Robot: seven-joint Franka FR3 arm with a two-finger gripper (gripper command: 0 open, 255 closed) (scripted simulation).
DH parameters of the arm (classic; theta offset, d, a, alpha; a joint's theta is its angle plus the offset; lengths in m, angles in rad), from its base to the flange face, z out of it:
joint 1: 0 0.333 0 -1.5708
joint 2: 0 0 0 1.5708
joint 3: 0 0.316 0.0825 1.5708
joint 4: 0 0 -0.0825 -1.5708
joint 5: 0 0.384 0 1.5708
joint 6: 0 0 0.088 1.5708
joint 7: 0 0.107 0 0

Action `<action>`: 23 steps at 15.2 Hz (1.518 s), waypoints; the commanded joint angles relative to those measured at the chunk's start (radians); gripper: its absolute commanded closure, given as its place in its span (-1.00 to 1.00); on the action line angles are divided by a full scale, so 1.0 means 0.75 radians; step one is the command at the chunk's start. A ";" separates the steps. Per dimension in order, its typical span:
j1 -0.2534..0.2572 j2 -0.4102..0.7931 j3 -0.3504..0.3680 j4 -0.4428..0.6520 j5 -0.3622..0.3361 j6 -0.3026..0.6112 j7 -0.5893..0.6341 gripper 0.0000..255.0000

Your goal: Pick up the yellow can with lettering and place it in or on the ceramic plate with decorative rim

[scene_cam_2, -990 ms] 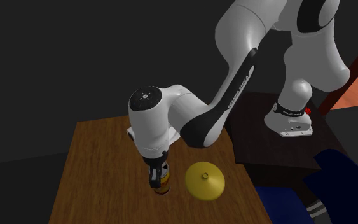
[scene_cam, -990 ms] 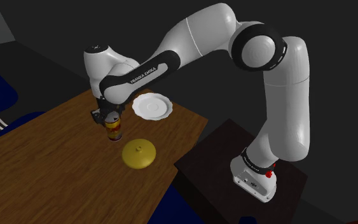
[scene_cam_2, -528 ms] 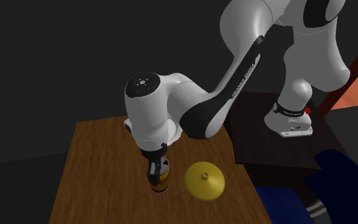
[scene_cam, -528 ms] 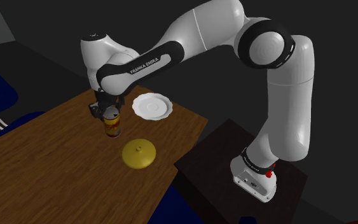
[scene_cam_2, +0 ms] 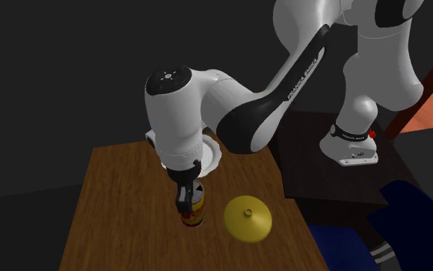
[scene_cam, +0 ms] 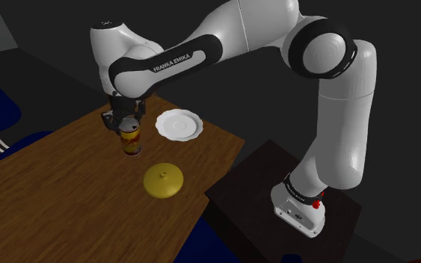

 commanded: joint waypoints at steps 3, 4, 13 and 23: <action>-0.076 -0.080 -0.006 -0.079 0.031 0.005 -0.086 1.00; -0.101 -0.101 -0.010 -0.103 0.039 0.010 -0.115 1.00; -0.304 -0.246 -0.066 -0.242 0.110 0.021 -0.391 1.00; -0.494 -0.300 -0.154 -0.243 0.155 -0.022 -0.688 1.00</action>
